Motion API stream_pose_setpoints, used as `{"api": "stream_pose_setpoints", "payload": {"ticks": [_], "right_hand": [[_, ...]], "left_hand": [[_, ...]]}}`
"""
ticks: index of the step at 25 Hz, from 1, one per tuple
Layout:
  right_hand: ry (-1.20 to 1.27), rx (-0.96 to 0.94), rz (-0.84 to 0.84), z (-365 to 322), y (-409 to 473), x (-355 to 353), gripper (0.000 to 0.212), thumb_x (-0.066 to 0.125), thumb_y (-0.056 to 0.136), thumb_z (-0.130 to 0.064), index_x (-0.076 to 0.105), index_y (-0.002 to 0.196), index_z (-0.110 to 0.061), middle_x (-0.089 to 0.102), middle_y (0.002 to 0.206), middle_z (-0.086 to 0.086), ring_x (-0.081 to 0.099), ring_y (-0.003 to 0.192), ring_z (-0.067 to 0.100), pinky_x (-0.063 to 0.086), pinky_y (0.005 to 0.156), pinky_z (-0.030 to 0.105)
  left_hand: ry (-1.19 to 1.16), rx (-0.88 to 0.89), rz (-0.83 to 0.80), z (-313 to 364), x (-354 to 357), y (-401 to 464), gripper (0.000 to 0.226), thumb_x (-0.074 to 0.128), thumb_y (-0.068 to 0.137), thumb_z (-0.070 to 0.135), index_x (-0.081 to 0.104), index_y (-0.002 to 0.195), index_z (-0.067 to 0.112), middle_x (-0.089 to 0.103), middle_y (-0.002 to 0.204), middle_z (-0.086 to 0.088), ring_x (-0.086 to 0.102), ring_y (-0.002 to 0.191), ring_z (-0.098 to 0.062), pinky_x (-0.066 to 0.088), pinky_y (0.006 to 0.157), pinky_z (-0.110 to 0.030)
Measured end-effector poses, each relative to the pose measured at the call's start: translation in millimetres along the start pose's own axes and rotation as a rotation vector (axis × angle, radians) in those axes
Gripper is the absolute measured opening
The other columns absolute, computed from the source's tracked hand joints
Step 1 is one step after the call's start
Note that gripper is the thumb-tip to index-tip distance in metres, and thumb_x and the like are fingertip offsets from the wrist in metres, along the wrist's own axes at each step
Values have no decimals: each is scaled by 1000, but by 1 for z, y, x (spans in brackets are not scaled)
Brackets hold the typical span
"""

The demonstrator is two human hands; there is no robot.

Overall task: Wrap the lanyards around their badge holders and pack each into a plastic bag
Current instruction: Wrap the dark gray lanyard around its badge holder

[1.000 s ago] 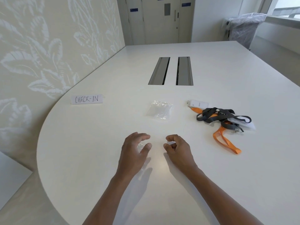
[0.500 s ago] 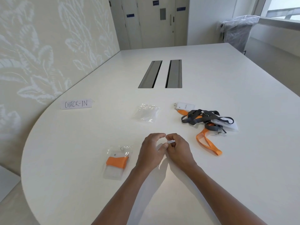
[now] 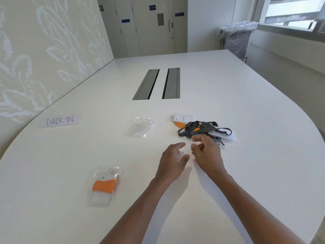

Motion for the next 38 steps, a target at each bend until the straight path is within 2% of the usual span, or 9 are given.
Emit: {"api": "stream_pose_setpoints", "payload": {"ticks": [3, 7, 12, 14, 18, 24, 29, 35, 38], "right_hand": [[-20, -4, 146, 8, 21, -28, 20, 60, 91, -8, 65, 105, -22, 67, 99, -12, 64, 82, -4, 50, 75, 17], [-171, 37, 278, 37, 46, -61, 28, 60, 88, -5, 63, 114, -14, 62, 114, 3, 61, 92, 21, 48, 85, 32], [-338, 191, 154, 76, 65, -74, 59, 69, 86, -30, 47, 140, -17, 51, 140, 9, 42, 128, 34, 39, 102, 45], [-438, 189, 70, 81, 70, -72, 65, 70, 85, -35, 44, 143, -20, 54, 139, 9, 41, 127, 36, 37, 102, 47], [-540, 167, 24, 87, 71, -71, 58, 62, 87, -26, 45, 142, -19, 58, 135, 7, 41, 121, 36, 36, 97, 46], [-635, 92, 148, 81, 63, -64, 33, 54, 95, -19, 52, 127, -15, 64, 115, 8, 41, 106, 33, 36, 86, 43], [-824, -92, 311, 62, 52, -65, 30, 47, 93, -4, 57, 121, -11, 68, 88, 8, 49, 88, 34, 40, 72, 41], [-634, -216, 460, 5, 60, -92, 21, 51, 97, -16, 60, 115, -19, 71, 93, 3, 57, 84, 31, 43, 62, 33], [-592, -355, 456, -46, 85, -117, 22, 51, 99, -17, 58, 119, -22, 70, 102, 2, 59, 93, 31, 45, 65, 35]], "left_hand": [[5, 34, -38, 16, 18, 16, 47, 65, 97, 30, 53, 142, 22, 57, 141, 3, 63, 112, -13, 52, 99, -33], [24, 58, -55, 27, 37, 35, 48, 63, 97, 28, 52, 143, 21, 56, 140, 1, 63, 106, -16, 52, 96, -36], [34, 57, -15, 15, 50, 40, 47, 62, 97, 32, 52, 142, 20, 58, 131, 1, 62, 106, -16, 52, 94, -35], [35, 63, 22, 10, 50, 41, 47, 61, 98, 37, 51, 142, 21, 59, 130, 3, 62, 107, -14, 52, 93, -32], [36, 63, 47, 8, 53, 40, 49, 59, 98, 43, 51, 142, 23, 60, 131, 4, 61, 106, -11, 54, 91, -30], [43, 64, 84, 9, 53, 39, 47, 60, 99, 42, 52, 141, 22, 59, 132, 5, 58, 105, -7, 48, 89, -23], [17, 70, 138, 8, 51, 37, 42, 59, 100, 34, 53, 139, 22, 61, 131, 4, 61, 113, -13, 53, 95, -30], [-6, 51, 189, 6, 51, 37, 38, 58, 98, 33, 57, 135, 26, 63, 119, 8, 58, 96, -4, 51, 91, -27], [-35, 55, 201, 3, 51, 39, 36, 60, 96, 34, 59, 131, 26, 64, 119, 9, 57, 90, 3, 49, 86, -20]]}}
Point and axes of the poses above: each hand's wrist, its own y-axis towards the middle knuckle, its own x-axis out of the palm, z = x × y, the point moved 1 cm from there along y, towards the middle knuckle
